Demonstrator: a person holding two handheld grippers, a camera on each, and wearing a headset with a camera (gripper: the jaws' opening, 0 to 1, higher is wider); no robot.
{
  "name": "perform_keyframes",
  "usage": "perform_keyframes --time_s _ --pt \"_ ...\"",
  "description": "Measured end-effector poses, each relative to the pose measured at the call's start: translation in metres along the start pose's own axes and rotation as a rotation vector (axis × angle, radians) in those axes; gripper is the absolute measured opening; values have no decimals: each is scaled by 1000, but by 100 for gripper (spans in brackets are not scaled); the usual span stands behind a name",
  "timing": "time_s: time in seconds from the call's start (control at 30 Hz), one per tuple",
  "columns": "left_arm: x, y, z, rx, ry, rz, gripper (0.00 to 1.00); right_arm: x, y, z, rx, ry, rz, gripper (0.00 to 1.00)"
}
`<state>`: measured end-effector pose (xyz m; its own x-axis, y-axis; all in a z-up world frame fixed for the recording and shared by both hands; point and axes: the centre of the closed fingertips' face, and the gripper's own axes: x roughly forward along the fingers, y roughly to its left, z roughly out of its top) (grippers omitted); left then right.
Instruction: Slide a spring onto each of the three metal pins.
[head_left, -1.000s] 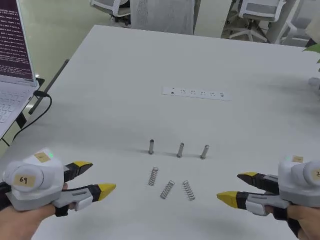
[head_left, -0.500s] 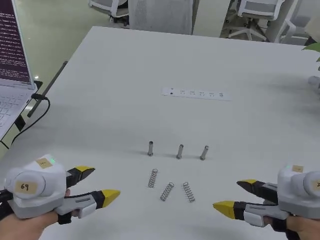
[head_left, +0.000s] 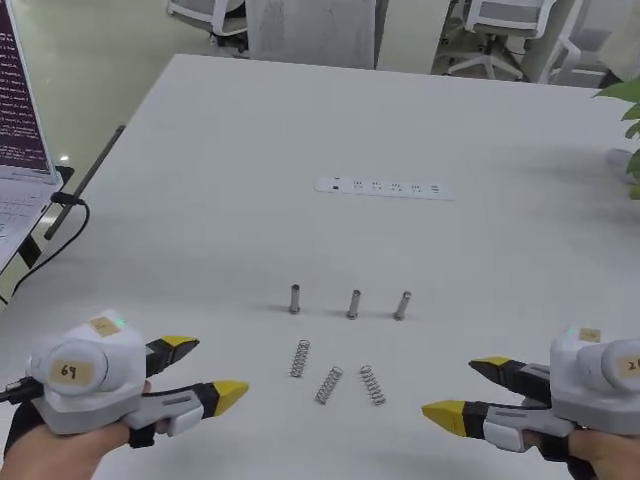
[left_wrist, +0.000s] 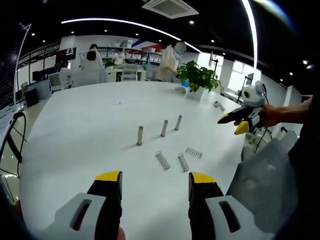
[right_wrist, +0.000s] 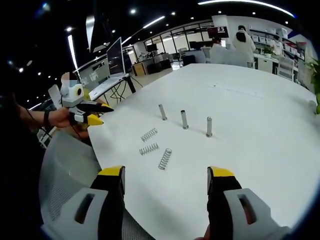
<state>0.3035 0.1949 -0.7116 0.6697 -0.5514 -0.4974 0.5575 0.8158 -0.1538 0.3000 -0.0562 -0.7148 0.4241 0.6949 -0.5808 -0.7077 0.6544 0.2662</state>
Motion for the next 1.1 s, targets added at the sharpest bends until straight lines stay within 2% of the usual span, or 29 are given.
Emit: perform_keyframes --time_s 0.13,0.37,0.67,1.1 --pt "8 -1 3 4 1 -8 47 -2 0 -1 6 -3 -8 65" --pt "22 -5 -1 17 20 -33 47 -7 0 -2 13 -5 -15 64" --pt "37 -10 4 18 27 -54 46 -12 0 -4 21 -9 -24 64" --pt "66 -14 13 7 27 -70 44 -8 7 -2 13 -6 -8 64"
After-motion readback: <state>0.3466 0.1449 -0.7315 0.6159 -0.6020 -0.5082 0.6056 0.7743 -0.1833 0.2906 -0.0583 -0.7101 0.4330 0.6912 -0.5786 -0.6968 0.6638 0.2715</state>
